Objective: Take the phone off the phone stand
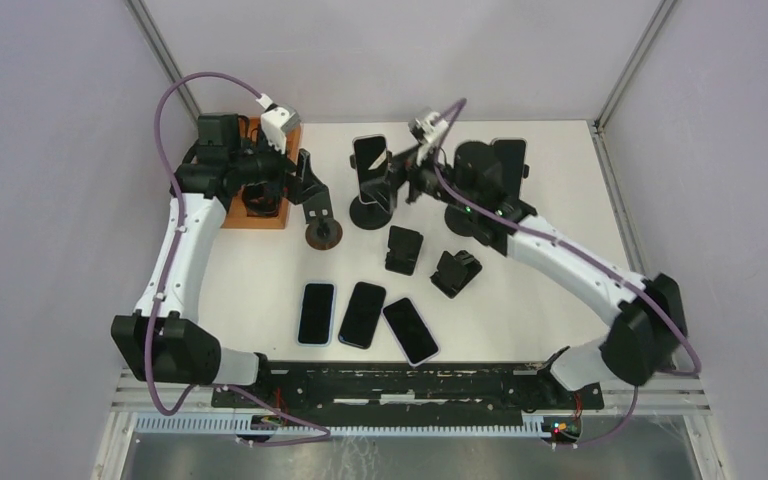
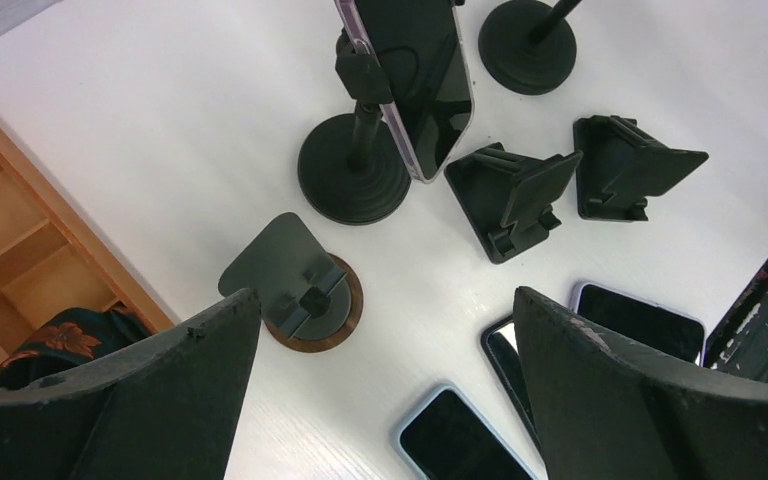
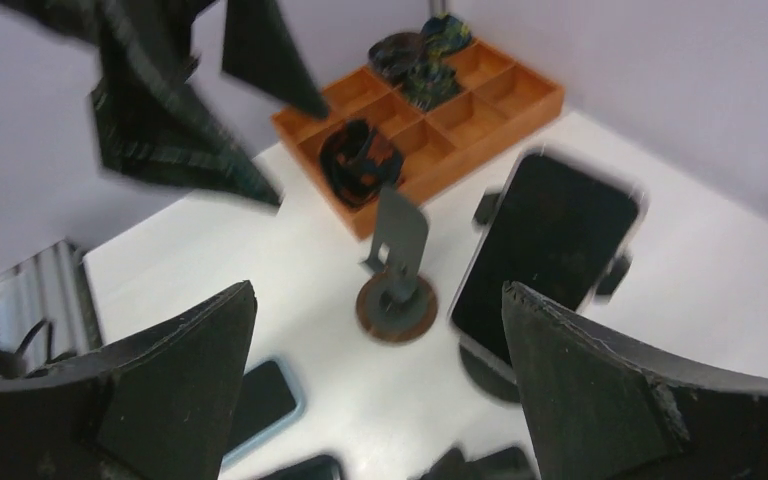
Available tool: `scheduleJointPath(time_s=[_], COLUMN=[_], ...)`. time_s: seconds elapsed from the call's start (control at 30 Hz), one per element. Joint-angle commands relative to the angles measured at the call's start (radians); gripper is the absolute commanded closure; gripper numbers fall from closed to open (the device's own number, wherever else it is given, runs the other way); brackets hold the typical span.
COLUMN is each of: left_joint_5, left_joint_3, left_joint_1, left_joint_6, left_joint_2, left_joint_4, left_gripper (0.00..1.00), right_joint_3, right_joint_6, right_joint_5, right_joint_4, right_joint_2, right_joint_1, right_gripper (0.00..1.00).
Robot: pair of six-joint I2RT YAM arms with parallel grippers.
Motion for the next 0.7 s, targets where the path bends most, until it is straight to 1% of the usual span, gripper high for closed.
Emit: scheduleJointPath(time_s=[0.0,0.17,0.23,0.33,0.43,0.57,0.67], left_joint_5=[0.03,0.017,0.016,0.033,0.08,0.138,0.158], left_joint_3=[-0.012,-0.025,-0.025,-0.028,-0.035,-0.047,-0.043], left_joint_1=[0.006,0.007,0.007,0.007,0.005,0.007,0.006], left_joint_6=[-0.002,0.027,0.041,0.063,0.099,0.135,0.146], left_joint_2=[-0.069,-0.103,-0.107,-0.112,-0.112,-0.114,-0.117], left_joint_4=[-0.025,-0.033,-0.048,-0.073,-0.104,-0.128,-0.134], left_gripper=[0.0,0.0,0.0,0.0,0.0,0.0,0.0], right_joint_3=[0.333,0.555,0.601,0.631,0.644,0.628,0.627], right_joint_6=[-0.119,-0.108,-0.105,-0.106,-0.096,-0.026,-0.016], right_joint_5=[0.088,0.08,0.085,0.053,-0.035,-0.18,-0.211], right_joint_4=[-0.137,-0.146,-0.147,-0.127,-0.107,-0.046,-0.035], right_joint_2=[0.247,0.456,0.505,0.549,0.589,0.632,0.651], right_joint_1=[-0.013,-0.074,-0.09,-0.105,-0.12,-0.141,-0.142], right_gripper=[0.02,0.02,0.02,0.02,0.02,0.02,0.02])
